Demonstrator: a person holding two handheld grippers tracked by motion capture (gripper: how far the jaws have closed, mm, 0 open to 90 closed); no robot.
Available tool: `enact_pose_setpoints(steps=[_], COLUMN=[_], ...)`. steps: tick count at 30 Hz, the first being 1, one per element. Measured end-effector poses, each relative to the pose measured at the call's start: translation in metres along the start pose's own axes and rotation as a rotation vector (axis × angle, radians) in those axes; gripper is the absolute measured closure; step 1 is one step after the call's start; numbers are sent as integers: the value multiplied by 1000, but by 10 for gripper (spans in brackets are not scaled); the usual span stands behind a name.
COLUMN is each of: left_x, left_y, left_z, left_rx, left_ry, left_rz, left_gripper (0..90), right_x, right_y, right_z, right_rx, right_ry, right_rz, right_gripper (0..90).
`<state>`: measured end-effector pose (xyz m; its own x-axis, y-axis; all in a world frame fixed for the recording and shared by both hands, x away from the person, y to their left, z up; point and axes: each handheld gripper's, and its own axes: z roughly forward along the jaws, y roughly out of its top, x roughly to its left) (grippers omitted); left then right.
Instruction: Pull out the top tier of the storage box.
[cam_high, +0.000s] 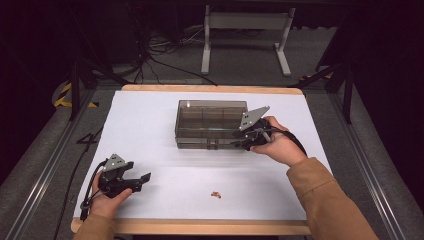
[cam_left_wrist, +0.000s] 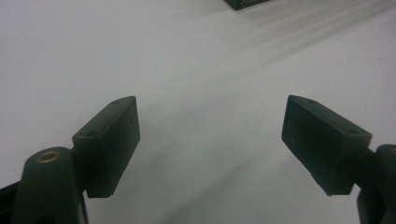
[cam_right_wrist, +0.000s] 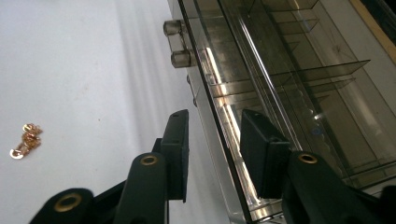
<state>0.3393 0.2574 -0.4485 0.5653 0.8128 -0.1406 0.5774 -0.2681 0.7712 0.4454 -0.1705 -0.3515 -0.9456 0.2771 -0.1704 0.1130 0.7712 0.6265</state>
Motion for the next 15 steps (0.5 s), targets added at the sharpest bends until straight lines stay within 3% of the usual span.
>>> enact_pose_setpoints(steps=[15], left_x=[0], left_y=[0], left_z=[0], left_rx=[2], left_ry=[2], left_rz=[1], left_gripper=[199], right_x=[0], right_y=[2], right_z=[3], right_rx=[75], right_ry=[-5], right_rz=[-44], right_gripper=[730])
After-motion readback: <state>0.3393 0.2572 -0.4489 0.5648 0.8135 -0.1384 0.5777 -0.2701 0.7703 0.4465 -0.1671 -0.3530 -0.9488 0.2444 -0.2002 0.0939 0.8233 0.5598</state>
